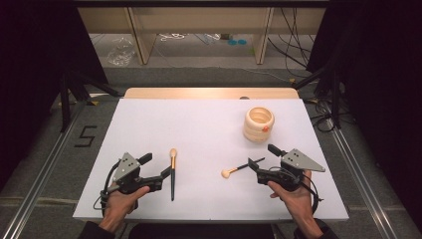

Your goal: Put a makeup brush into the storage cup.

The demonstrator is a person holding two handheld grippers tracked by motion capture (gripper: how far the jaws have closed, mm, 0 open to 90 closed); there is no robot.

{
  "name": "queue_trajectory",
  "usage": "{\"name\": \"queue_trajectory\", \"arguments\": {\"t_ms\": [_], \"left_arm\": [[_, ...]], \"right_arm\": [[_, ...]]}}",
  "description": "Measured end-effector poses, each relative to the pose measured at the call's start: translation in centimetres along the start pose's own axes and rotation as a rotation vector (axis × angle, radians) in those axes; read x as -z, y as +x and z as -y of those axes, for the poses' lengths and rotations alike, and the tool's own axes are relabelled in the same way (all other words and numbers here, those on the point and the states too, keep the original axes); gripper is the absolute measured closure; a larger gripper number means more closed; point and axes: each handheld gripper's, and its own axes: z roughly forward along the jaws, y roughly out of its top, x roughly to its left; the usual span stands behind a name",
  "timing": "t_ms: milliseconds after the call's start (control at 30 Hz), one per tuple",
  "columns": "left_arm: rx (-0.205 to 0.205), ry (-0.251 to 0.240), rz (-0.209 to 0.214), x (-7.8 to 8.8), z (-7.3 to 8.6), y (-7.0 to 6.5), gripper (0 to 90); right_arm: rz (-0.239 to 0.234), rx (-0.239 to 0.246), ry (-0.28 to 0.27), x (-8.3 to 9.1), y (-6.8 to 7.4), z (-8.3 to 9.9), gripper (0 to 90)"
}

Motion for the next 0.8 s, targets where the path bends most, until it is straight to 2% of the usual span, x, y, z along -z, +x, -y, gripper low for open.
{"name": "queue_trajectory", "arguments": {"t_ms": [433,800], "left_arm": [[0.016,0.013,0.008,-0.14,0.13,0.0,15.7],[0.014,0.051,-0.005,-0.28,0.25,0.04,15.8]], "right_arm": [[0.001,0.001,0.002,0.0,-0.02,0.01,16.1],[0.001,0.001,0.001,0.02,-0.03,0.0,16.3]]}}
